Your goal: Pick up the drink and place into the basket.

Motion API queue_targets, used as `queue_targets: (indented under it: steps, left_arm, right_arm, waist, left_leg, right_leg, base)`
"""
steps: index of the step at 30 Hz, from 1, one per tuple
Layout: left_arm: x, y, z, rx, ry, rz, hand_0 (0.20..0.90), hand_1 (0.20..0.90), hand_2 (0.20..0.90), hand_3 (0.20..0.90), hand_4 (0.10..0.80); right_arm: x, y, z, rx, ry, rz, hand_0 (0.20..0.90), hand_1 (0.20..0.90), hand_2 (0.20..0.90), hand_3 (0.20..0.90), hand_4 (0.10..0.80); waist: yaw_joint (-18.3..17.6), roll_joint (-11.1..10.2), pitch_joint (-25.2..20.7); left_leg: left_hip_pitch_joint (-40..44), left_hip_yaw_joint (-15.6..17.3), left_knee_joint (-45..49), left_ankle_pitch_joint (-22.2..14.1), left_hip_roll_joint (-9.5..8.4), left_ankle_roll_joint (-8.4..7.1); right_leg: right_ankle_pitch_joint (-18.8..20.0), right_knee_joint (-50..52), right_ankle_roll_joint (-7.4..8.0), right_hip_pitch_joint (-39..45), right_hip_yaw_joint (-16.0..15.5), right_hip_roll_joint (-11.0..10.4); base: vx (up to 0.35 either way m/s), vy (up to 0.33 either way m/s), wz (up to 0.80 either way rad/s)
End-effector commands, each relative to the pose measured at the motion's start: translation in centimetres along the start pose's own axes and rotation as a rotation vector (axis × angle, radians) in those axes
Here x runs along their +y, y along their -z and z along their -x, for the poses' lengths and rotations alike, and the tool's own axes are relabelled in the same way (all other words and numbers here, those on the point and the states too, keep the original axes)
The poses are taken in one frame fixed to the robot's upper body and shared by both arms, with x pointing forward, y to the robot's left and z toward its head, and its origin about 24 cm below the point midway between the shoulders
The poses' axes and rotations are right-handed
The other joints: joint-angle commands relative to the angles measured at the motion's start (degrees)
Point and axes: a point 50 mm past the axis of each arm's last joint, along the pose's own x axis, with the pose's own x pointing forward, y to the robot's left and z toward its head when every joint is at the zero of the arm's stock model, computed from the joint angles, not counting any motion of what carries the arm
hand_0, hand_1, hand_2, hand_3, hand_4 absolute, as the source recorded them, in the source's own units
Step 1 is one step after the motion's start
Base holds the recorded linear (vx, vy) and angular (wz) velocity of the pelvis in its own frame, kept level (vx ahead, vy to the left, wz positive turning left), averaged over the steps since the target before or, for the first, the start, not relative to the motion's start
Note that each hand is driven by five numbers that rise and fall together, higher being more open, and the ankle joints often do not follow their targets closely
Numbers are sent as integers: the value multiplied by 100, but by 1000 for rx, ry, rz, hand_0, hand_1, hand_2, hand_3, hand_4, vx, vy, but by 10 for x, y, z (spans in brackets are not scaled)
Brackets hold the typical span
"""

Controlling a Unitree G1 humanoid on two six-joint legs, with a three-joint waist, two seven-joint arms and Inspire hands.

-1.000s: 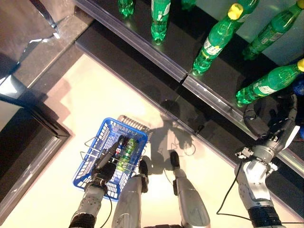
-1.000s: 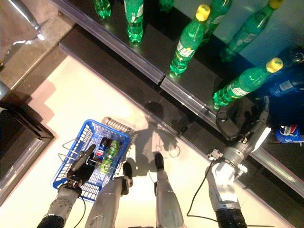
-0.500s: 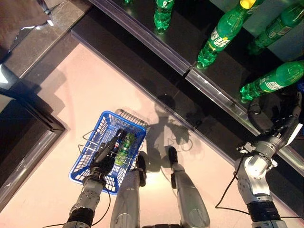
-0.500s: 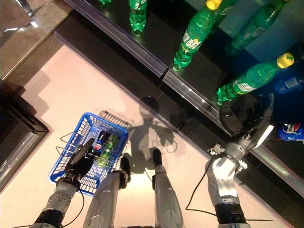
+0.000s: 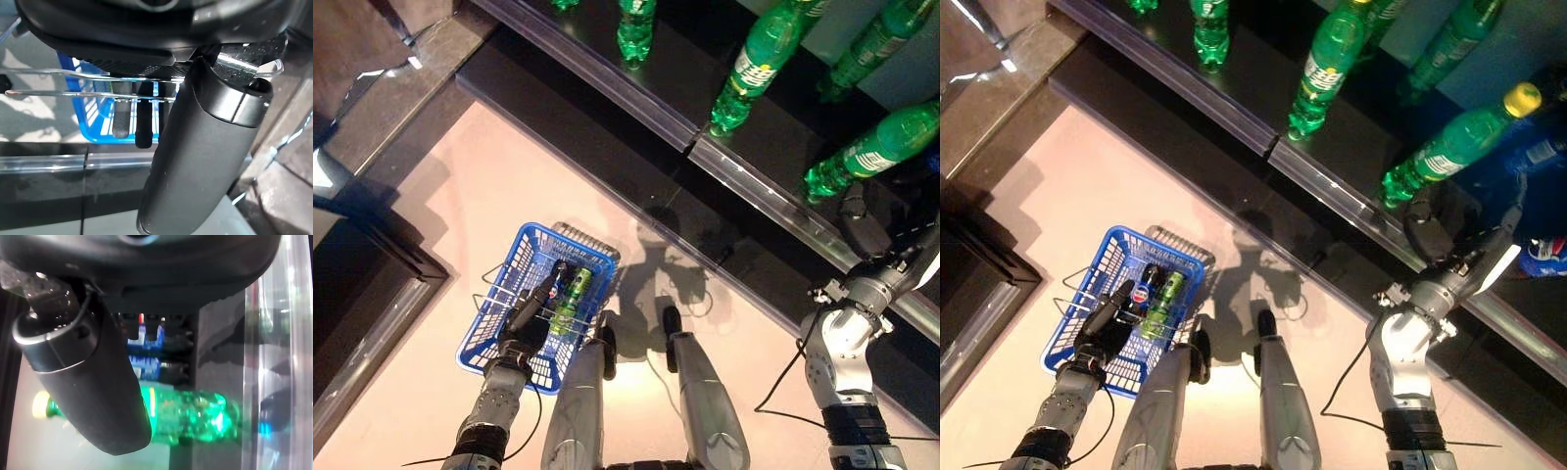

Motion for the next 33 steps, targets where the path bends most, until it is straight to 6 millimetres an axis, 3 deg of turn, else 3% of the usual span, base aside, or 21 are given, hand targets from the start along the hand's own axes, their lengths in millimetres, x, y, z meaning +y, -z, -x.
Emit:
queue_targets:
  steps: [1,21,33]
  left_arm:
    - [-56,-30,1,-158,320,11,300,300,300,200,100]
    - [-64,-29,-4,-165,334,44,300,300,300,200,100]
    - [-59,-32,-9,-140,317,28,300,300,300,200,100]
  right_arm:
    - [-1,-63,-25,-314,-22,-53,900,900,900,900,800]
    - [30,-67,-37,-312,-205,19,900,900,900,900,800]
    - [31,-63,-75,-248,-211,196,900,900,900,900,800]
  waist:
    - [-52,288,-152]
    - [-104,280,-65]
    - [13,278,-65]
  left_leg:
    - [-171,-337,339,110,-560,-50]
    - [-286,-284,172,281,-583,-1]
    - [-164,-303,157,77,-641,74]
  right_leg:
    - [-168,-234,-319,475,-477,469]
    - [-5,-198,-331,209,-375,353]
    - [-84,57,-303,165,-432,279]
  base:
    - [8,27,-6]
    - [2,16,-1]
    - [28,6,2]
